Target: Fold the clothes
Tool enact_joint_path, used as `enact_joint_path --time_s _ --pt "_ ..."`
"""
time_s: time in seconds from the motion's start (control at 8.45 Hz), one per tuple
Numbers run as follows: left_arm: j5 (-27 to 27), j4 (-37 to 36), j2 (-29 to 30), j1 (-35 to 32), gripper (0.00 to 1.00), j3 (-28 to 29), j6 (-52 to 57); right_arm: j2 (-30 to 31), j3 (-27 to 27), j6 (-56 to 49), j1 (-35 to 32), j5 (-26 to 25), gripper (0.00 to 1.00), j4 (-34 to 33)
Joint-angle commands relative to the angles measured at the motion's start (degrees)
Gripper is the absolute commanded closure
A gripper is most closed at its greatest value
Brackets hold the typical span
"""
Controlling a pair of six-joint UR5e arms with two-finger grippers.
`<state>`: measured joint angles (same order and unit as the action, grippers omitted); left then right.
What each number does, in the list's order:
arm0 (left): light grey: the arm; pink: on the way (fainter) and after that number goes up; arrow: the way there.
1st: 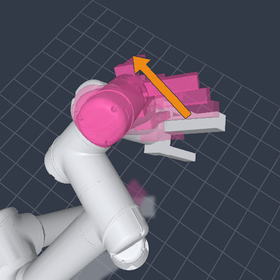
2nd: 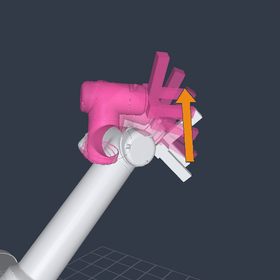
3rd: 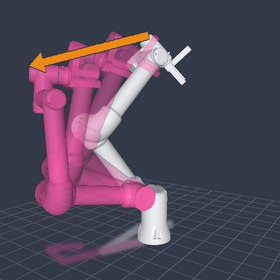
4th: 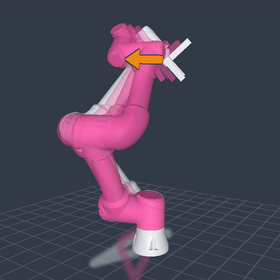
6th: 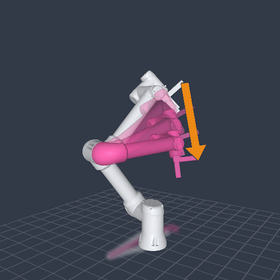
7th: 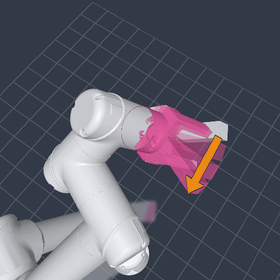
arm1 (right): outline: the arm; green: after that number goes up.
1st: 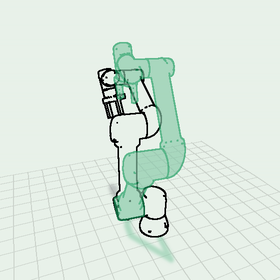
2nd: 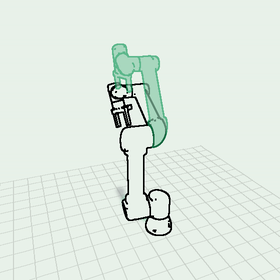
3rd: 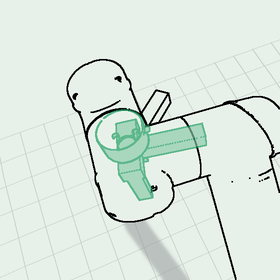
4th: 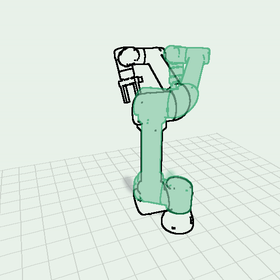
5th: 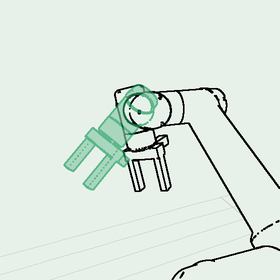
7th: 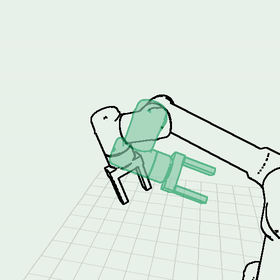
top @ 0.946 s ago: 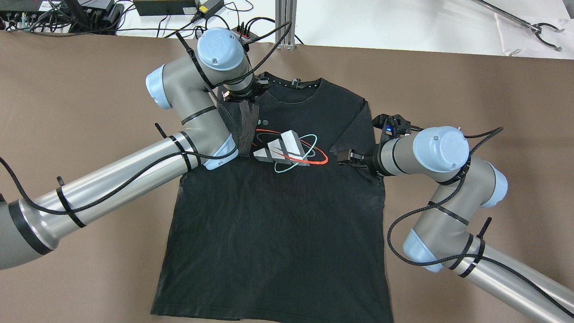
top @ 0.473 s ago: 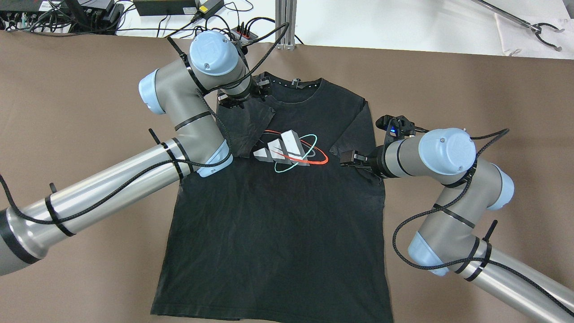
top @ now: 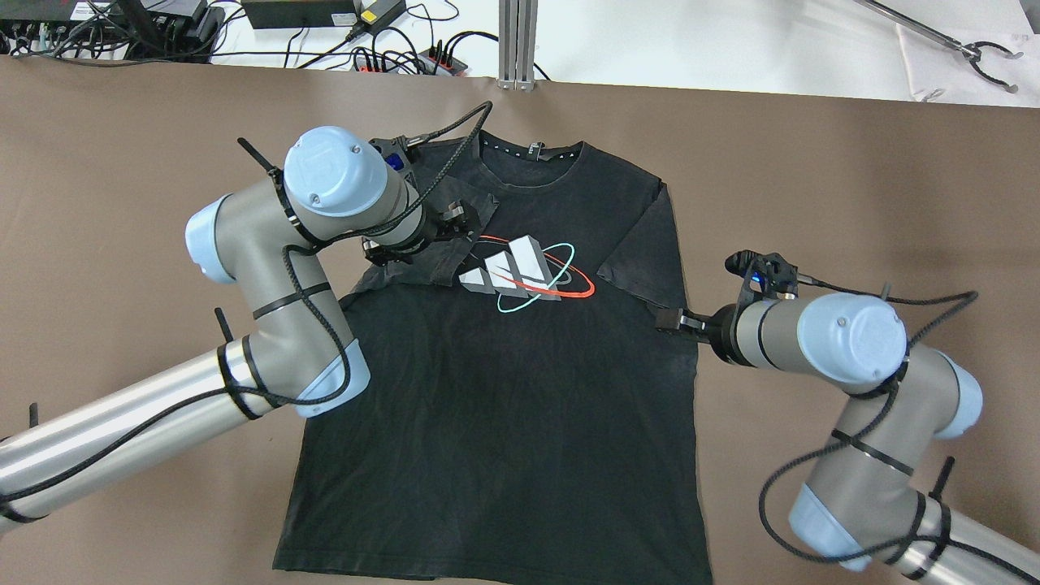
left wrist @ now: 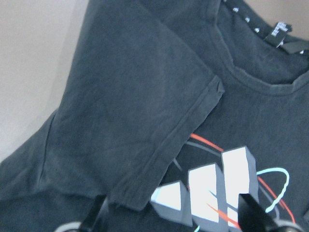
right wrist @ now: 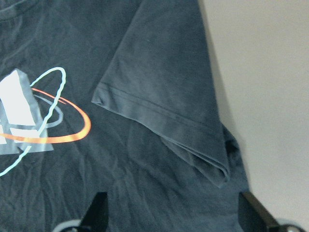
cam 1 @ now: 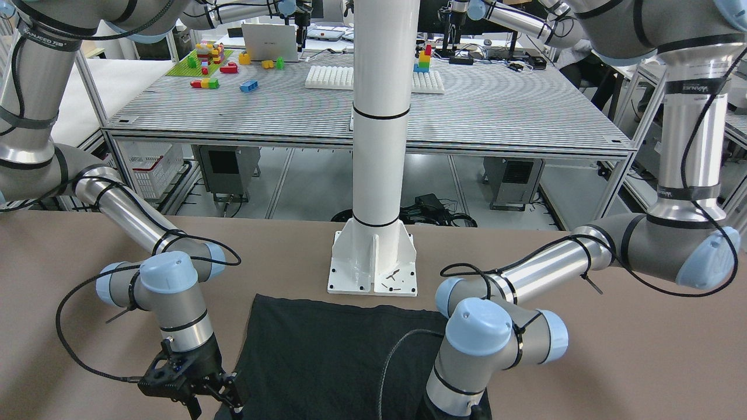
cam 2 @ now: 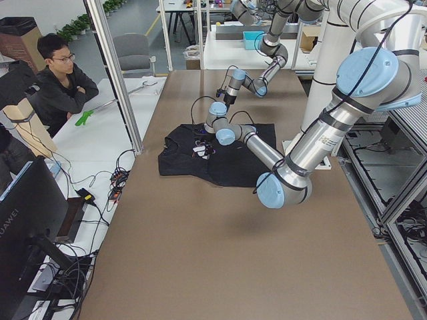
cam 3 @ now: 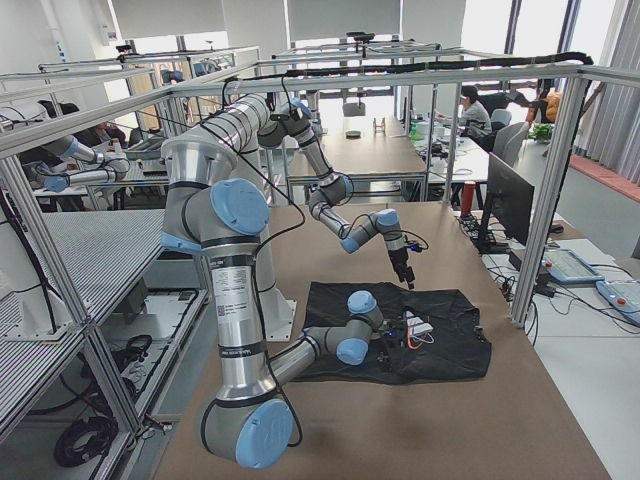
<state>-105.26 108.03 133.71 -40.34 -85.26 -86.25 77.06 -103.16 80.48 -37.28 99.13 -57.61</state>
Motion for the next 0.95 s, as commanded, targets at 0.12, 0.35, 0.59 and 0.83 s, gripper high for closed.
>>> enact_joint_path --time_s 0.12,0.35,0.59,0.83 --pt "1.81 -7.31 -11.78 6.05 0.06 -18.87 -4.63 15.20 -15.04 15.27 11.23 -9.03 0.06 -5.75" --pt "3.48 -7.84 -13.02 7.38 0.06 -20.99 -5.24 18.19 -17.14 27.74 22.45 -16.39 0.06 -5.84" --pt "4.44 -7.83 -13.99 8.34 0.06 -23.19 -6.21 22.15 -19.95 40.40 33.27 -23.95 0.08 -6.54" --pt "8.30 -7.92 -14.26 9.66 0.06 -23.37 -6.56 22.70 -21.20 46.31 41.90 -30.28 0.19 -10.65"
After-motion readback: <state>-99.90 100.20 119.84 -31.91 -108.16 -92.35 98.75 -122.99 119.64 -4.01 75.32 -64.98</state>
